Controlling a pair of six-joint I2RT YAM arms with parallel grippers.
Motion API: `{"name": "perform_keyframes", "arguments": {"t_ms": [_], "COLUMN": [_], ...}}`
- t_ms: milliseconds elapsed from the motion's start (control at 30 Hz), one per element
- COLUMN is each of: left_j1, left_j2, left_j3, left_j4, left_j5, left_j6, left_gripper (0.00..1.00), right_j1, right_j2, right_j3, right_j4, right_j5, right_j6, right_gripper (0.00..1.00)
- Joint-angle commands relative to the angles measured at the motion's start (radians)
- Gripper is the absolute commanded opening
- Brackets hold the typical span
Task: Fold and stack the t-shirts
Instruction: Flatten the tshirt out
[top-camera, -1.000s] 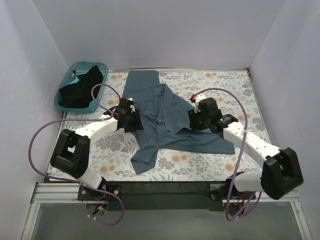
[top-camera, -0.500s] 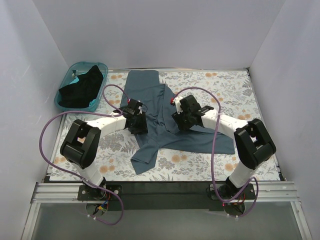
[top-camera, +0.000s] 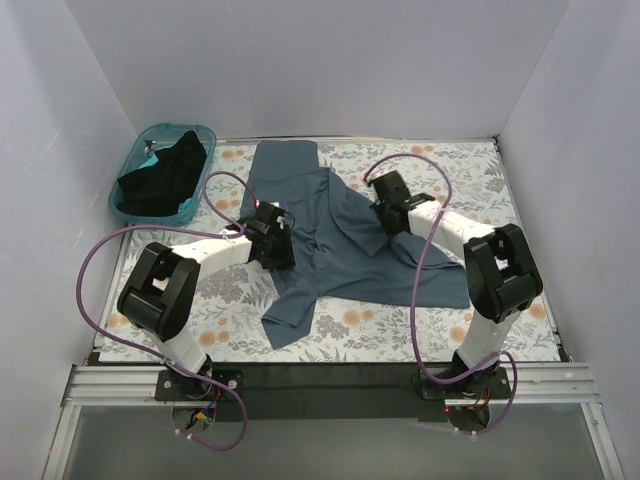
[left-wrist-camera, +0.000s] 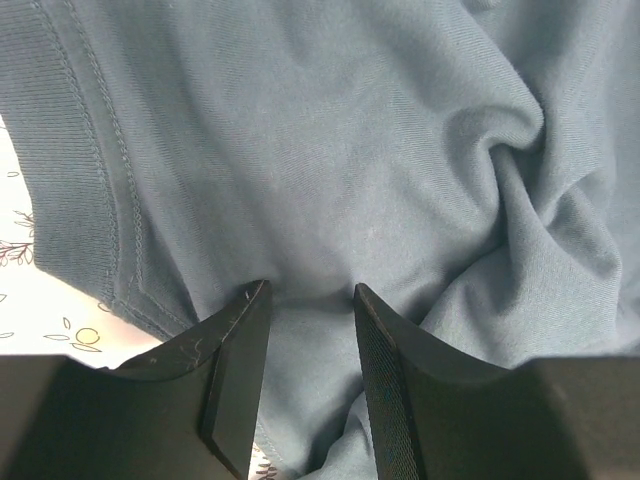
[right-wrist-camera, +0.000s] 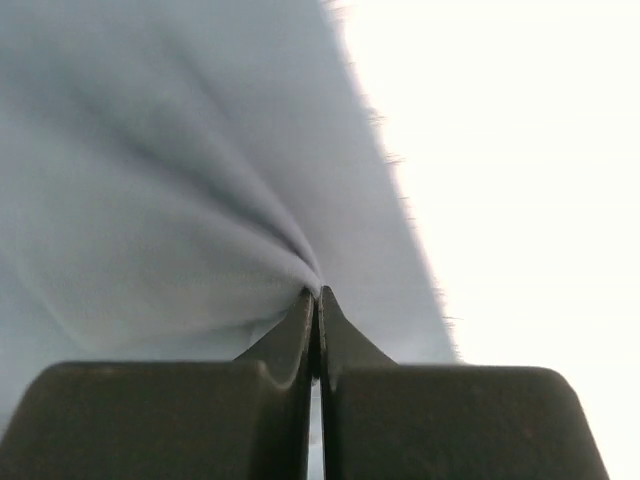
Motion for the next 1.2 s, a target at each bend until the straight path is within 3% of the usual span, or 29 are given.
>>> {"name": "perform_keyframes", "arguments": {"t_ms": [0, 67, 133, 167, 267, 500, 667, 833, 1167], "left_j1": [0.014, 0.021, 0.021, 0.024, 0.027, 0.09, 0.182, 0.199, 0.225], "left_j2": [0.009, 0.002, 0.003, 0.003, 0.014, 0.091, 0.225, 0.322, 0.273], "left_j3": [-0.044, -0.044, -0.041, -0.037, -0.031, 0.068, 0.264, 0.419, 0.36], "left_j4": [-0.081, -0.081, -0.084, -0.087, -0.086, -0.107, -0.159, -0.202, -0.178], "left_j5": [-0.09, -0.091, -0.097, -0.097, -0.1, -0.131, -0.178, -0.218, -0.251], "left_j6": [0.024, 0.032, 0.038, 0.039, 0.042, 0.105, 0.186, 0.237, 0.245], "left_gripper": [0.38, 0.38, 0.38, 0.38, 0.39, 0.39, 0.4, 0.4, 0.42], "right_j1": [-0.206, -0.3, -0.415, -0.435, -0.438, -0.344, -0.23, -0.191, -0.182], "right_j2": [0.016, 0.029, 0.036, 0.034, 0.011, -0.134, -0.256, -0.303, -0.386], "right_j3": [0.14, 0.201, 0.258, 0.266, 0.277, 0.076, -0.115, -0.248, -0.458], "right_j4": [0.005, -0.056, -0.081, -0.084, -0.084, -0.057, -0.009, 0.013, -0.016], "right_j5": [0.31, 0.329, 0.258, 0.244, 0.183, -0.023, -0.168, -0.332, -0.362], "right_j6": [0.096, 0.241, 0.291, 0.307, 0.272, 0.291, 0.318, 0.364, 0.422], "right_gripper": [0.01, 0.02, 0.21, 0.43, 0.57, 0.59, 0.59, 0.58, 0.58]}}
